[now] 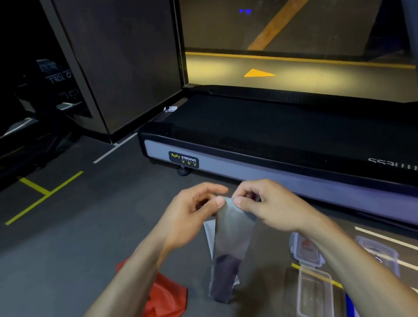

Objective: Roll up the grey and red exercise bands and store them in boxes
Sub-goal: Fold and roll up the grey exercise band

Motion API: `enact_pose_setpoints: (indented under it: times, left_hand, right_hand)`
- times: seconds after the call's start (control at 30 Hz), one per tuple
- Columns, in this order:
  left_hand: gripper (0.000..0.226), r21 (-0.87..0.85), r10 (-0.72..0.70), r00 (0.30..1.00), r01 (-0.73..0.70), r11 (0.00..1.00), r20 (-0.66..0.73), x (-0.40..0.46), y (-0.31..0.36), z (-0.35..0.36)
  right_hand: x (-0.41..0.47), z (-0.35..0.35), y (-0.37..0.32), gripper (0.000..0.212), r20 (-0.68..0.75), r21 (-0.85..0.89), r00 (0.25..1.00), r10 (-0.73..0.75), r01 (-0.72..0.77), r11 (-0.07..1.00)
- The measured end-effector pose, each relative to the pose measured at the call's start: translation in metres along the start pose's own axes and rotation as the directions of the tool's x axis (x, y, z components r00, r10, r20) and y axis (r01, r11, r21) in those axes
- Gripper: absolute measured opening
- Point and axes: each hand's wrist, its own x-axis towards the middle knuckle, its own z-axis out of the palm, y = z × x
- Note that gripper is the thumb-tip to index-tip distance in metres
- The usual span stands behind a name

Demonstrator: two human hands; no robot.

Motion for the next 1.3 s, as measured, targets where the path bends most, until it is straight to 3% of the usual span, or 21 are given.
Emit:
enact_pose_setpoints:
  times: [0.1,0.27,0.4,0.53,0.63,0.8,0.93,1.07,1.17,1.3]
  left_hand:
    - [0.031,-0.051,-0.041,0.998,0.043,0.998,0.040,-0.002,-0.004,0.002]
    - [0.034,0.082,-0.033,0.999,0.033,0.996,-0.011,-0.003,-0.003,0.002]
    - [0.044,0.278,0.106,0.994,-0.093,0.956,-0.032,-0.006,0.007,0.002]
    - [0.029,0.383,0.219,0.976,-0.194,0.903,-0.021,-0.006,0.011,0.006]
    - [0.020,0.420,0.229,0.972,-0.191,0.887,-0.042,-0.006,0.009,0.007]
    - [0.012,0.506,0.189,0.980,-0.135,0.852,-0.057,-0.005,0.002,0.004]
    - [0.005,0.547,0.155,0.985,-0.090,0.832,-0.072,-0.006,0.001,0.004]
    - [0.005,0.475,0.091,0.991,-0.033,0.879,-0.101,-0.005,0.003,0.006]
    - [0.007,0.305,0.051,0.991,-0.010,0.952,-0.125,-0.004,0.001,0.009]
    - [0.030,0.082,0.016,0.989,-0.004,0.997,-0.149,-0.004,-0.003,0.016]
  right_hand:
    - [0.000,-0.003,0.000,0.015,-0.013,0.059,0.999,0.033,-0.032,0.998]
    - [-0.001,-0.005,0.000,0.014,0.022,0.182,0.997,0.072,-0.075,0.981]
    - [0.000,-0.004,0.002,0.015,0.063,0.343,0.990,0.123,-0.137,0.929]
    - [0.001,-0.004,0.001,0.017,0.070,0.398,0.987,0.147,-0.163,0.903]
    - [0.001,-0.002,0.000,0.016,0.068,0.368,0.987,0.144,-0.159,0.916]
    - [0.000,0.006,0.000,0.010,0.009,0.085,0.996,0.084,-0.084,0.993]
    - [-0.003,0.005,0.004,0.015,-0.039,-0.013,0.999,0.002,-0.003,1.000]
    - [-0.005,0.010,0.004,0.015,-0.094,-0.146,0.992,-0.086,0.071,0.987]
    - [-0.005,0.009,0.000,0.007,-0.151,-0.170,0.981,-0.123,0.097,0.981]
    - [-0.003,0.011,-0.004,0.010,-0.217,-0.137,0.970,-0.110,0.081,0.987]
